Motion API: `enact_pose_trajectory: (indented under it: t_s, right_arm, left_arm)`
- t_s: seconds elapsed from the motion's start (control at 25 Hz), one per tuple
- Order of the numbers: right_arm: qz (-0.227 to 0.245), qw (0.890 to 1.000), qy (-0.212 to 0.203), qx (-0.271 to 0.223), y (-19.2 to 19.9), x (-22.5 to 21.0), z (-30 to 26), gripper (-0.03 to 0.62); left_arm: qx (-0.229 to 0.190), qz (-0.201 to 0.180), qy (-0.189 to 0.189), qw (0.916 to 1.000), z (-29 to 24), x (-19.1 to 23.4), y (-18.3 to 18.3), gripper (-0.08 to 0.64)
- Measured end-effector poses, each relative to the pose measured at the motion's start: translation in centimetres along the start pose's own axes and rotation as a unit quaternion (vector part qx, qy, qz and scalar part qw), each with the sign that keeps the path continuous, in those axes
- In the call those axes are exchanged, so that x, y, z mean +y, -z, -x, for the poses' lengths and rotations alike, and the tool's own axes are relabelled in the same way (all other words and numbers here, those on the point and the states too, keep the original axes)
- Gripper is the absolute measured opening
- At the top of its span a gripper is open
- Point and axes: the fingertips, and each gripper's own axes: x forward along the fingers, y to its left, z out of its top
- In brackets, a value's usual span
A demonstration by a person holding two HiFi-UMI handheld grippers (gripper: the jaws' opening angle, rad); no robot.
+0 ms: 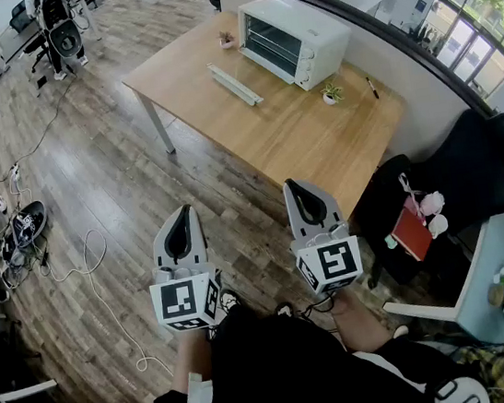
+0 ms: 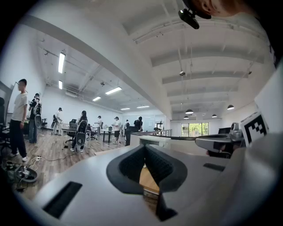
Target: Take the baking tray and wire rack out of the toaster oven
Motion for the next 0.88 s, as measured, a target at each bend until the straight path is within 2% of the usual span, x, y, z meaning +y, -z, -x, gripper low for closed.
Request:
enact_pose_trajectory:
  t_s: [0.16,0.32,0.36,0.4,0.48,0.76,0.88]
  right_arm:
    - [-0.01,1.0,-0.003,0.002,1.1,0.9,-1.3,0.008]
    - [-0.031,0.999,-0.009,0.011,2.5,1.7,-2.9,0.008]
    - [-0.035,0.999,-0.014,0.018,2.9,2.0,-3.4,0.057]
    - [-0.038,0.999,-0.019,0.024,3.3,2.4,-3.9,0.111]
    - [-0.039,0.998,-0.024,0.031,3.7,3.1,-5.0,0.177]
    - [-0.031,0.999,-0.018,0.033,3.8,4.8,-10.1,0.258]
    - [-0.031,0.999,-0.014,0.032,3.5,5.7,-11.9,0.298]
  left_arm:
    - [0.006,0.004,0.018,0.9998,-0.4,0.4,1.6,0.023]
    - [0.041,0.013,0.028,0.9987,-1.6,1.9,4.1,0.029]
    - [0.043,0.018,0.031,0.9984,-1.9,2.4,4.4,0.043]
    - [0.042,0.024,0.034,0.9982,-2.3,3.0,4.5,0.09]
    - [0.039,0.035,0.042,0.9978,-3.0,4.3,4.6,0.22]
    - [0.04,0.039,0.071,0.9959,-5.7,9.5,4.5,0.245]
    - [0.043,0.043,0.069,0.9958,-6.2,12.3,4.3,0.245]
